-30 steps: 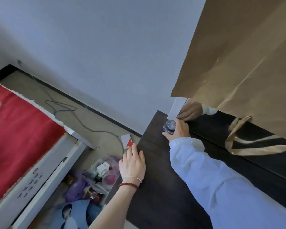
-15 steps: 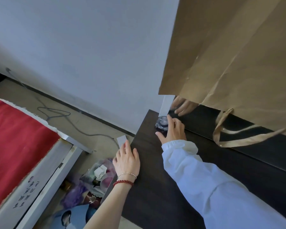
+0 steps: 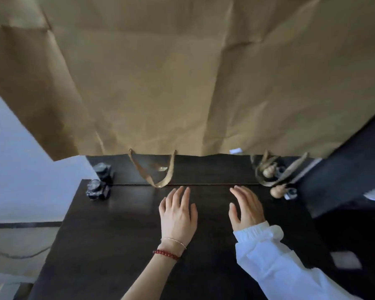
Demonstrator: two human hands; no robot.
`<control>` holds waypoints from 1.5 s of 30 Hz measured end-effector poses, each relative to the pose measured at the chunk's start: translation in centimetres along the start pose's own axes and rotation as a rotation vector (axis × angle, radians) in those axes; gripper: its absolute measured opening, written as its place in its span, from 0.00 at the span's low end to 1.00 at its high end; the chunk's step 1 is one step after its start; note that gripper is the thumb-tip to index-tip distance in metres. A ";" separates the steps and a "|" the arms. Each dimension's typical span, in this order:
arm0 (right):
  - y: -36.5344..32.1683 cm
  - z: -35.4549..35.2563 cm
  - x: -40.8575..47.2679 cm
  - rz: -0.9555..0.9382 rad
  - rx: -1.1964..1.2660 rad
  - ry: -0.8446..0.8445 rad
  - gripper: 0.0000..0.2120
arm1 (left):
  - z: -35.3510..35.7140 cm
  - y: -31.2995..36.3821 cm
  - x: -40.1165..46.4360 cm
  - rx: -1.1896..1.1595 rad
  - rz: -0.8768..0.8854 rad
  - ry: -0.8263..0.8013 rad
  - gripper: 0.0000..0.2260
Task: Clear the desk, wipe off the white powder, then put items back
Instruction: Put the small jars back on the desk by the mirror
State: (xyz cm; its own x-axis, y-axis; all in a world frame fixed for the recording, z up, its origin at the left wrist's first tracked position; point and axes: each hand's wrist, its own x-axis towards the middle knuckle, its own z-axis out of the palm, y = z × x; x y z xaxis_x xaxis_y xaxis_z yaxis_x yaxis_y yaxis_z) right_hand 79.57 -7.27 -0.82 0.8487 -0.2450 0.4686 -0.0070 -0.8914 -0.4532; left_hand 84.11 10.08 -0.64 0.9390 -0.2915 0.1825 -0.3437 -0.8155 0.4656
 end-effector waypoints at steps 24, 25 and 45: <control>43.4 -25.4 3.0 0.797 -0.052 -0.215 0.29 | 25.4 46.8 4.7 -0.210 -0.260 -0.303 0.34; 43.6 -25.3 3.4 0.851 -0.003 -0.250 0.30 | 25.7 46.8 5.2 -0.235 -0.307 -0.328 0.34; 35.4 -26.4 -11.3 0.920 0.464 0.027 0.29 | 21.1 41.6 -9.0 -0.486 -0.220 -0.135 0.34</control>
State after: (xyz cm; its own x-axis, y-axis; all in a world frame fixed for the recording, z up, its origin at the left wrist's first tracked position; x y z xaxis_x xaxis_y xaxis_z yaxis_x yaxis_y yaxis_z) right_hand 55.81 -46.09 -2.12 0.6057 -0.7718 -0.1937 -0.4389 -0.1210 -0.8904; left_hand 61.66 -31.78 -1.20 0.9717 -0.2278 -0.0622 -0.0754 -0.5491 0.8323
